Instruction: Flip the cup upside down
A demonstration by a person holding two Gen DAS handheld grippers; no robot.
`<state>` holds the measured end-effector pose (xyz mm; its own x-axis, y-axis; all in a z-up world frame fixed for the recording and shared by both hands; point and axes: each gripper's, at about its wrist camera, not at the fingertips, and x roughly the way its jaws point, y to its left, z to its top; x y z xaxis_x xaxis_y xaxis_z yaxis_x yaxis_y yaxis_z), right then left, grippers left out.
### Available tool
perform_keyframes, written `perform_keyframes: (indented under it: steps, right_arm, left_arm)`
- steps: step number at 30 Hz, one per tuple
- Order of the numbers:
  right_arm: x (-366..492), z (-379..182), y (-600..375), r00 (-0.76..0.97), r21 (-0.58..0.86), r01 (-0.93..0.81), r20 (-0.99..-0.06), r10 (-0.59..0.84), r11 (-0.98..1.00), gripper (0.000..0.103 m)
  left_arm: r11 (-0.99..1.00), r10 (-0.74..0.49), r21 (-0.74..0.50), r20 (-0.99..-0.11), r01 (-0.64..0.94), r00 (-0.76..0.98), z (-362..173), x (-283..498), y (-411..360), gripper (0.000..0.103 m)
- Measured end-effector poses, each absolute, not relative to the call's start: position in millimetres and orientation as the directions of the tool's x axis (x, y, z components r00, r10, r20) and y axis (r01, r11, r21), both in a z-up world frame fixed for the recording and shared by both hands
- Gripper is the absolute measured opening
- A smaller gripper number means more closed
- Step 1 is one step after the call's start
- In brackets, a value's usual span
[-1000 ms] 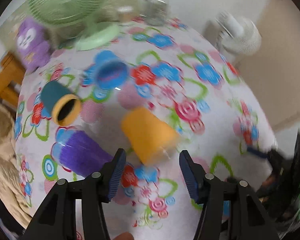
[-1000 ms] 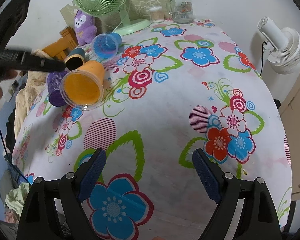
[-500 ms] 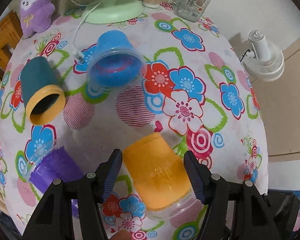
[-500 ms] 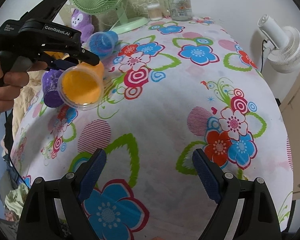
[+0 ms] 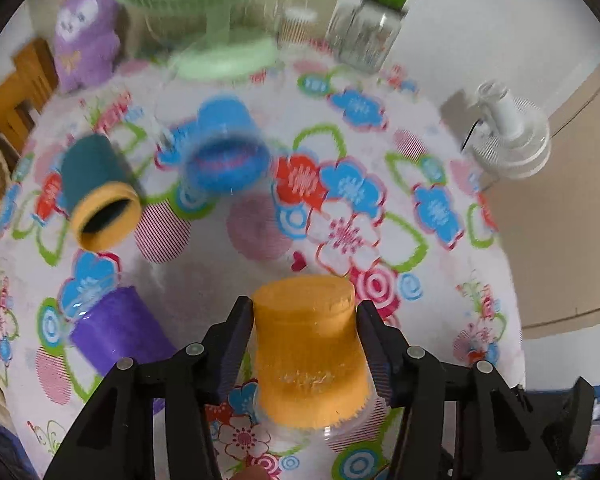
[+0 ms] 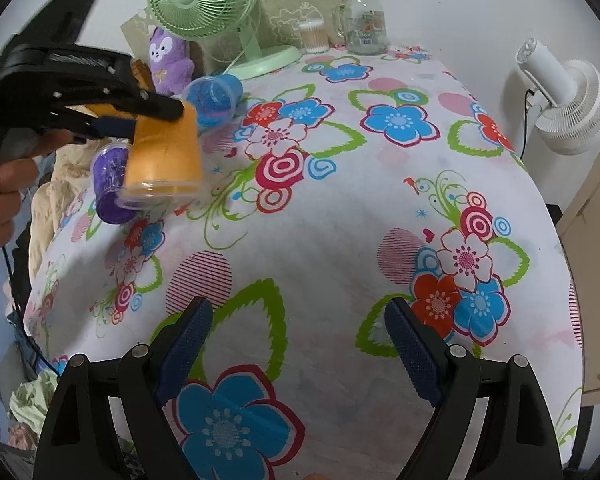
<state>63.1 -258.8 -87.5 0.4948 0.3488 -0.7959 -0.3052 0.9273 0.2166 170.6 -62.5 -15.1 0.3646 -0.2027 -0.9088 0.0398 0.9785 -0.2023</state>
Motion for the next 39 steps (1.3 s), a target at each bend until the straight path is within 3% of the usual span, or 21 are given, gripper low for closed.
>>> perform_keyframes:
  steps: [8, 23, 27, 31, 39]
  right_arm:
    - [52.0, -81.0, -251.4, 0.501, 0.212, -0.329, -0.787, 0.36, 0.92, 0.09]
    - [49.9, -74.9, -254.4, 0.517, 0.201, -0.311, -0.784, 0.343, 0.929, 0.09]
    - [50.2, -68.7, -249.8, 0.532, 0.181, -0.314, -0.78, 0.331, 0.932, 0.09]
    - [49.5, -52.4, -241.7, 0.576, 0.143, -0.322, -0.755, 0.313, 0.936, 0.09]
    - [44.2, -14.3, -218.4, 0.665, 0.103, -0.337, -0.678, 0.314, 0.936, 0.099]
  left_arm:
    - [0.979, -0.2, -0.195, -0.894, 0.053, 0.402, -7.6, 147.4, -68.3, 0.049]
    - [0.977, -0.214, -0.201, -0.877, 0.077, 0.431, 0.1, 130.0, -73.5, 0.053]
    - [0.98, -0.198, -0.183, -0.852, 0.08, 0.484, 7.6, 112.1, -66.3, 0.069]
    - [0.985, -0.165, -0.16, -0.819, 0.058, 0.549, 12.3, 88.0, -51.5, 0.079]
    - [0.991, -0.103, -0.137, -0.75, -0.001, 0.653, 19.9, 47.5, -25.0, 0.089]
